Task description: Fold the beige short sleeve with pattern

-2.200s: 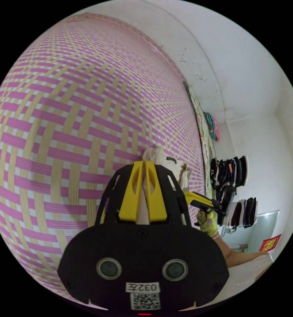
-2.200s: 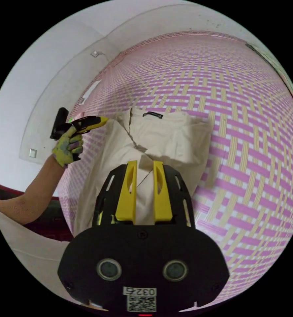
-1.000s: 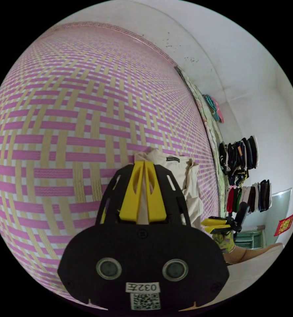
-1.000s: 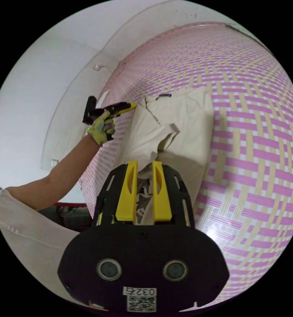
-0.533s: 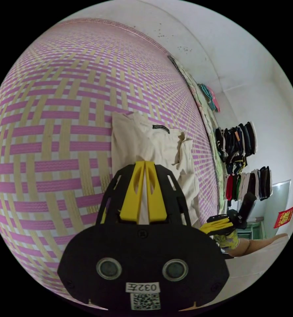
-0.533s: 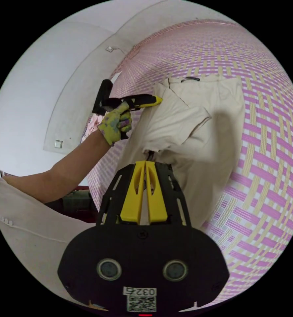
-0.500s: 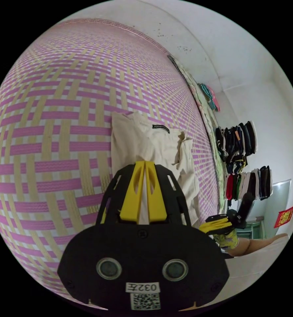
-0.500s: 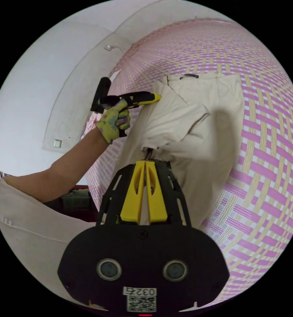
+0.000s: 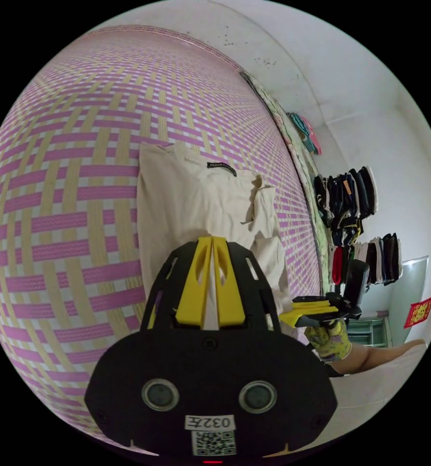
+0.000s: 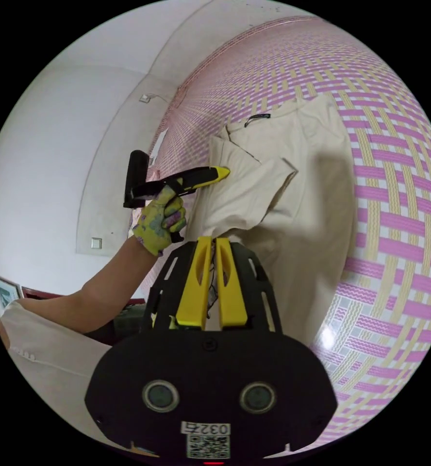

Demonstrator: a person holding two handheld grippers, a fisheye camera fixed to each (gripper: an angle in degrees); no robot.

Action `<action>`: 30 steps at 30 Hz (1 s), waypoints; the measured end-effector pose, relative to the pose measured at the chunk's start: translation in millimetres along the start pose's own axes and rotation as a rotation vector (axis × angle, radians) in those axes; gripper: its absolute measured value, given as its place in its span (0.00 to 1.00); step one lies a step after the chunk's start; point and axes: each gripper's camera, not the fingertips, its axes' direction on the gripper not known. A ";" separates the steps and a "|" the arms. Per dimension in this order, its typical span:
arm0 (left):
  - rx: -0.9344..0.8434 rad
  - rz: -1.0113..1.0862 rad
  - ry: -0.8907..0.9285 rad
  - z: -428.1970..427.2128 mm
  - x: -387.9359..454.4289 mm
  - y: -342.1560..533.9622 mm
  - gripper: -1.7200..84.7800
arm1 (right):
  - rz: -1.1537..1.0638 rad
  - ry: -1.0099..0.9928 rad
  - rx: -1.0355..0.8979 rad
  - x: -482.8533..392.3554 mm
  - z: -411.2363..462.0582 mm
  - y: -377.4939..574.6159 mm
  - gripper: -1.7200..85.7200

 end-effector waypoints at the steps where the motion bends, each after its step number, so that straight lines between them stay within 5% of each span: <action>1: 0.003 0.007 0.001 -1.2 0.7 1.0 0.01 | -0.007 0.012 -0.008 -3.4 -1.6 2.9 0.02; 9: 0.017 0.000 0.021 -13.1 7.6 13.5 0.01 | 0.041 0.050 -0.104 7.7 11.1 42.4 0.05; 17: -0.013 0.151 0.198 -27.1 67.2 93.7 0.01 | -0.082 0.097 0.136 -10.5 -24.9 17.6 0.01; 23: -0.070 0.182 0.113 -1.3 93.3 130.5 0.01 | -0.138 0.281 -0.076 -5.0 36.2 -23.9 0.01; 30: -0.038 0.130 0.148 -20.8 106.7 145.4 0.01 | -0.142 0.315 -0.061 -22.7 48.3 -9.2 0.01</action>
